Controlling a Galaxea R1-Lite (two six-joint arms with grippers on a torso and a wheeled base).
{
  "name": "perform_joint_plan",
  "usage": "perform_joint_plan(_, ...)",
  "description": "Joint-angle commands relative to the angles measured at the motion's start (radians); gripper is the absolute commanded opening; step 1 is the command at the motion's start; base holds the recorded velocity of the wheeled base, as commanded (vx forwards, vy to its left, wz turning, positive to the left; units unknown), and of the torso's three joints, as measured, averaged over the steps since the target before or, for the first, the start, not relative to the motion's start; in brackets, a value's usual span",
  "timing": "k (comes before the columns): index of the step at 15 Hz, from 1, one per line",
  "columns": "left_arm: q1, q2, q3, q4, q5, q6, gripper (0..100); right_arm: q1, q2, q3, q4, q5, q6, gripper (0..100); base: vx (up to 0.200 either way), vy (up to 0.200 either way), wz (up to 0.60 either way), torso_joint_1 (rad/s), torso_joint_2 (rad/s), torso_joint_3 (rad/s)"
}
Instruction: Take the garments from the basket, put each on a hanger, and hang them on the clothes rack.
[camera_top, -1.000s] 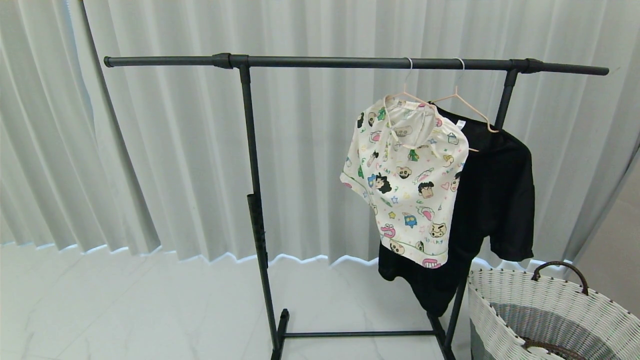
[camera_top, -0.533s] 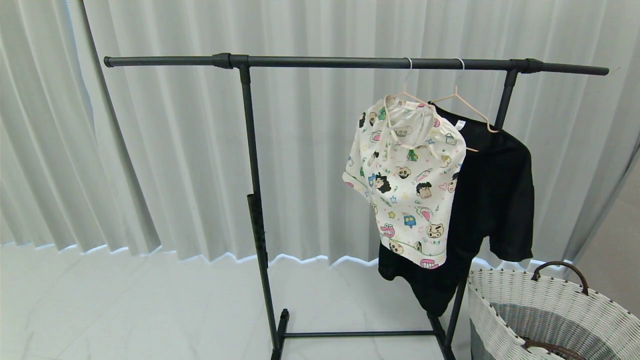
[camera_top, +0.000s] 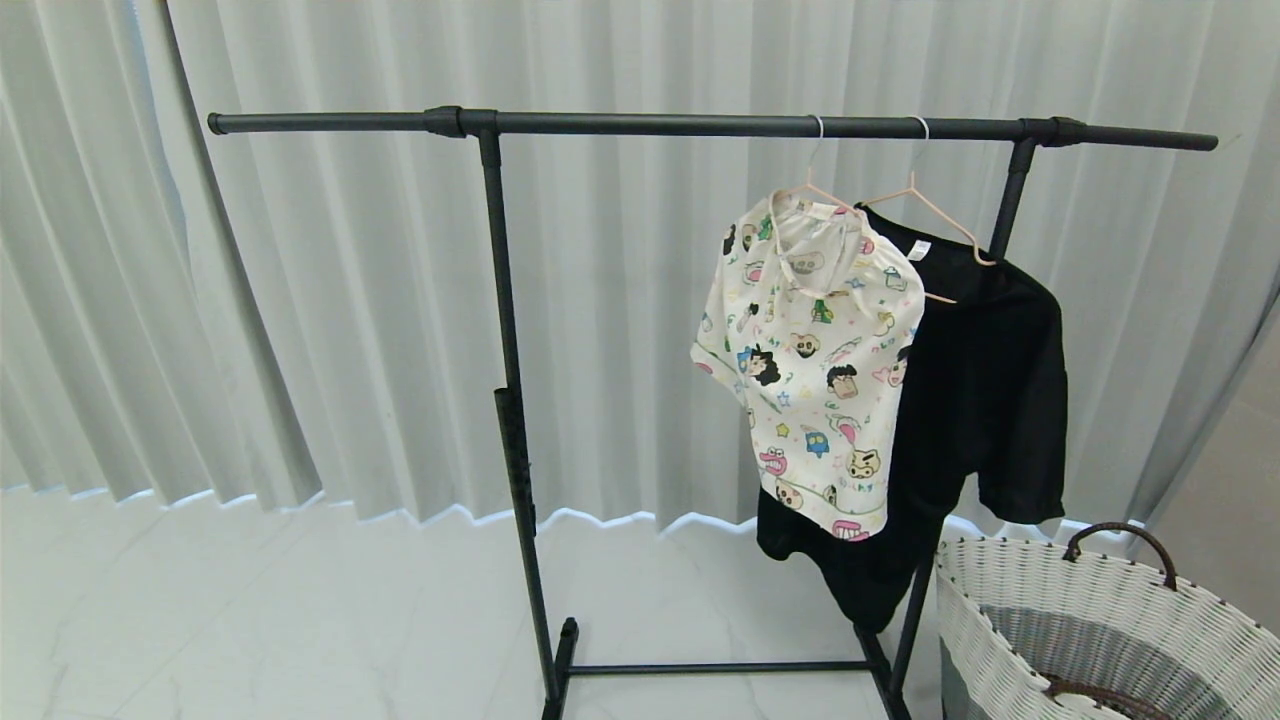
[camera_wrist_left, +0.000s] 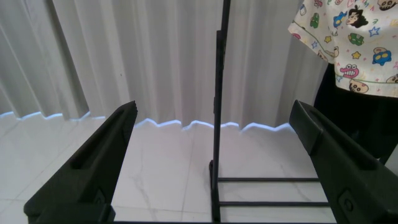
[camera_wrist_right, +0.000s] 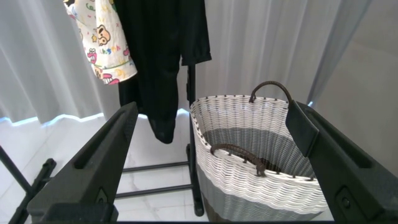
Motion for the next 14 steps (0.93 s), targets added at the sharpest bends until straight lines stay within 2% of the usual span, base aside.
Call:
perform_joint_plan(1,0.000,0.000,0.000,0.000,0.000,0.000,100,0.002,0.000,-0.001,0.000,0.000,0.000,100,0.000,0.000,0.00,0.000,0.00,0.000)
perform_joint_plan(14,0.000,0.000,0.000,0.000,0.000,0.000,100,0.000,0.000,0.000,-0.001,0.000,0.001,100,0.000,0.000,0.00,0.000,0.00,0.000)
